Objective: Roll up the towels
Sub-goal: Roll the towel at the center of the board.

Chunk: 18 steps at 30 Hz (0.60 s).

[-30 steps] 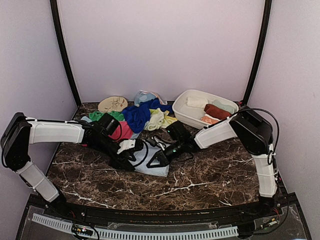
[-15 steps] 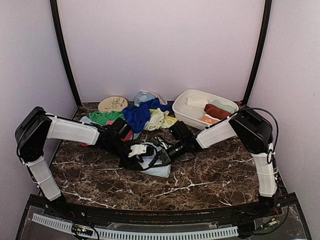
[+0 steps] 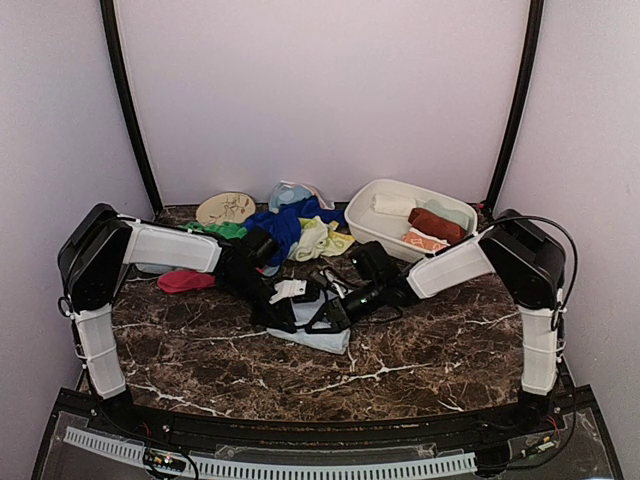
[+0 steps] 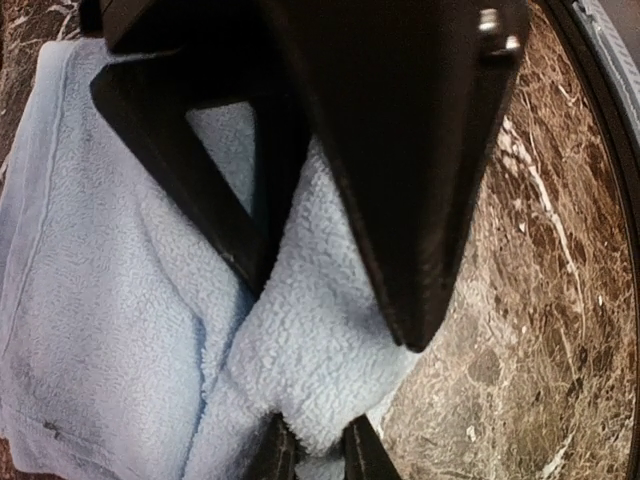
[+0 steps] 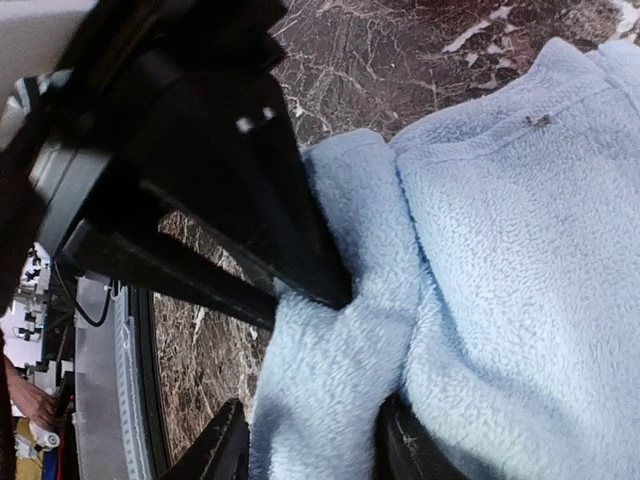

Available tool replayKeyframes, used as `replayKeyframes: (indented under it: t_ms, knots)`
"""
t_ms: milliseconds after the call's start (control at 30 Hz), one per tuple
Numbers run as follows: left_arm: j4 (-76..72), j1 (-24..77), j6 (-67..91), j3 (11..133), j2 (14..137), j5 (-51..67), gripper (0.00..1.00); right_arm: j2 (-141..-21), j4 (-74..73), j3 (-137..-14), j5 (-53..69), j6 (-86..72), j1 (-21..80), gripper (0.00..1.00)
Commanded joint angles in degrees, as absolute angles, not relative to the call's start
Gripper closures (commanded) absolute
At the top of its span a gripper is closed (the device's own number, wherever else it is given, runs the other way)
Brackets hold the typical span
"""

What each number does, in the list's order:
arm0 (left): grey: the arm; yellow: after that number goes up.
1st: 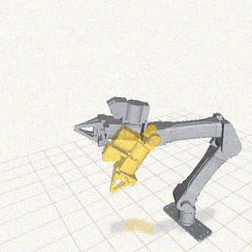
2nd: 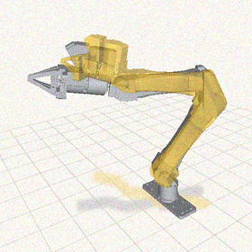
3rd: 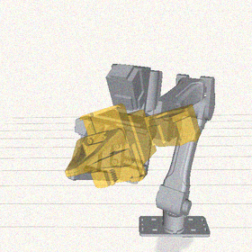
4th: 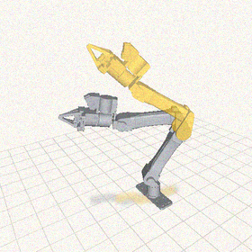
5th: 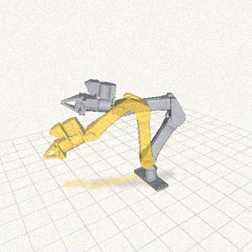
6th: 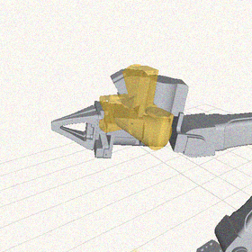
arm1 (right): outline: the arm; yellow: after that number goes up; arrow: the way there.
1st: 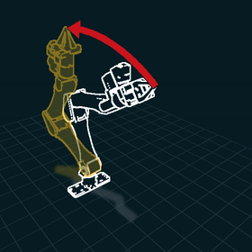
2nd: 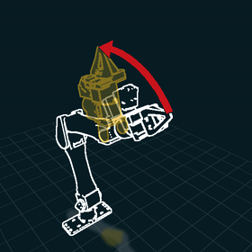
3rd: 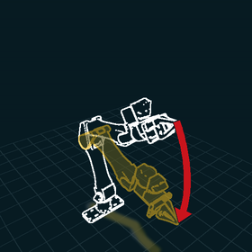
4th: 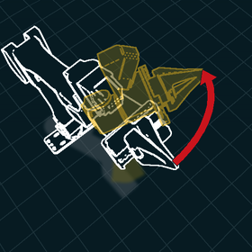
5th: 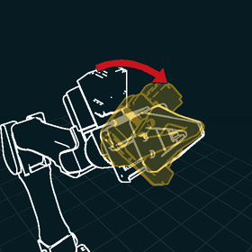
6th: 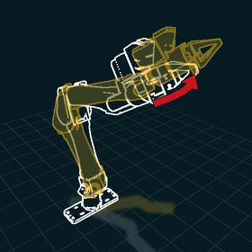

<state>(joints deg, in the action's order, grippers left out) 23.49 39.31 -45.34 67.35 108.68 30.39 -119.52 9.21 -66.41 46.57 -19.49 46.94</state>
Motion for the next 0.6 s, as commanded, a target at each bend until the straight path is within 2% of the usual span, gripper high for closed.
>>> replayKeyframes:
  t_ms: [0, 67, 100, 133, 167, 267, 367, 467, 567]
  knots:
    - [35.33, 39.0, -43.7, 70.18, 115.48, 32.45, 0.87, -111.6, 10.39, -61.21, 36.77, -15.76, 46.82, 0.52]
    - [36.99, 38.86, -42.82, 71.1, 116.35, 34.18, 0.86, -107.65, 10.34, -58.54, 32.28, -14.33, 46.53, 0.45]
    - [37.6, 38.87, -42.13, 71.36, 116.65, 34.89, 0.86, -105.4, 9.65, -57.09, 29.94, -12.74, 46.48, 0.35]
    - [38.49, 38.85, -41.94, 71.77, 117.11, 35.31, 0.85, -103.18, 9.05, -55.7, 27.45, -11.82, 46.47, 0.11]
    - [39.29, 38.9, -41.75, 72.32, 117.68, 35.61, 0.85, -100.92, 8.74, -53.9, 25.1, -10.93, 46.42, 0.01]
    - [41.51, 38.9, -41.06, 73.9, 119.4, 36.12, 0.85, -92.83, 8.23, -47.9, 17.3, -8.24, 46.35, 0.0]
    - [44.07, 38.9, -40.46, 76.3, 120.95, 37.8, 0.85, -83.63, 9.12, -42.55, 4.28, -5.78, 46.62, 0.0]
    - [47.16, 38.8, -39.18, 79.47, 123.29, 39.71, 0.85, -69.44, 18.52, -33.37, -7.7, -4.29, 47.6, 0.0]
    - [50.52, 38.75, -38.42, 82.71, 125.52, 41.97, 0.84, -58.52, 27.8, -25.65, -24.37, -11.07, 47.11, 0.0]
